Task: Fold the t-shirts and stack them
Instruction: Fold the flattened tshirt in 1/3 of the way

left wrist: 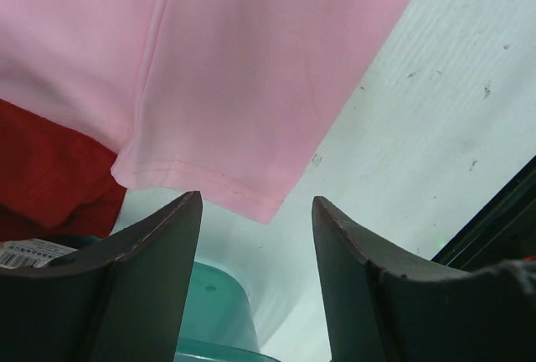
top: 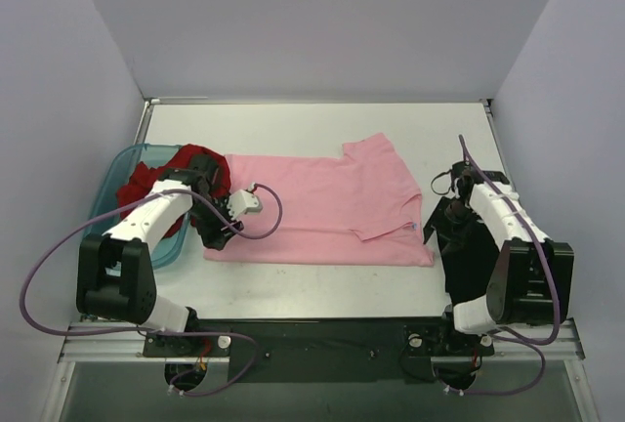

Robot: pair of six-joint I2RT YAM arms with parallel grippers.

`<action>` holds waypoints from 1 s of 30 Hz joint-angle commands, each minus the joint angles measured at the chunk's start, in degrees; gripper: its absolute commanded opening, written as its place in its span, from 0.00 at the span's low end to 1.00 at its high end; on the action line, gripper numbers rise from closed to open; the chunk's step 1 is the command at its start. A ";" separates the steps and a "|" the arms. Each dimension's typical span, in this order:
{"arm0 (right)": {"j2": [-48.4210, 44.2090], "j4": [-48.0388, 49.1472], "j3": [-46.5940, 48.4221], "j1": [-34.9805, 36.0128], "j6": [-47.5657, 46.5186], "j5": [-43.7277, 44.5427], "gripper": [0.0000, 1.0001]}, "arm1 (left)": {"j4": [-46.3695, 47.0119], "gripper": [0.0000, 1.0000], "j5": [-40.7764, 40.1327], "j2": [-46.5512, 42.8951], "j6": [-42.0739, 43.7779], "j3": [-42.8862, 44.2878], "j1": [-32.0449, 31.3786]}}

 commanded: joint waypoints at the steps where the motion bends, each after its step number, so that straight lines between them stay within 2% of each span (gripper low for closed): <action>1: -1.68 -2.81 -4.28 0.26 4.33 -0.91 0.45 | -2.00 0.66 1.66 -2.30 6.09 -3.20 -0.29; 5: 1.29 1.15 -5.88 0.17 4.78 -0.64 0.48 | 5.91 0.68 -2.21 -2.22 6.19 -7.70 -0.46; 10: 5.34 5.19 -8.51 0.08 5.13 -0.56 0.47 | 10.85 0.68 -2.04 -1.34 5.04 -10.59 -0.55; 12: 6.40 7.21 -9.91 0.08 5.66 0.06 0.44 | 12.69 0.68 -1.78 -1.08 5.22 -13.13 -0.46; 14: 7.89 8.71 -10.88 -0.09 5.92 0.32 0.35 | 15.33 0.63 -3.00 -0.90 4.61 -15.25 -0.55; 16: 8.95 9.16 -11.24 -0.18 5.92 -0.20 0.14 | 16.39 0.46 -3.19 -1.25 3.81 -16.05 -0.46; 17: 9.22 9.16 -11.15 -0.18 5.92 -0.99 0.05 | 15.43 0.30 -2.93 -1.25 3.55 -15.88 -0.46; 18: 8.61 8.81 -11.50 -0.27 6.01 -1.52 0.00 | 13.25 0.21 -2.05 -1.77 3.55 -15.18 -0.55; 19: 8.08 8.20 -11.68 -0.62 6.18 -3.09 0.00 | 11.75 0.07 -1.61 -2.21 3.63 -14.83 -0.55; 20: 6.60 6.80 -12.11 -0.97 6.19 -5.19 0.00 | 9.64 0.00 -0.82 -2.74 3.55 -13.95 -0.55; 26: -2.98 -4.54 -13.88 -3.69 6.54 -10.48 0.00 | -5.20 0.00 3.05 -6.25 4.51 -12.27 -2.83; 30: -5.45 -11.22 -10.98 -4.31 5.66 -11.63 0.00 | -10.76 0.00 4.55 -8.11 6.36 -11.04 -4.41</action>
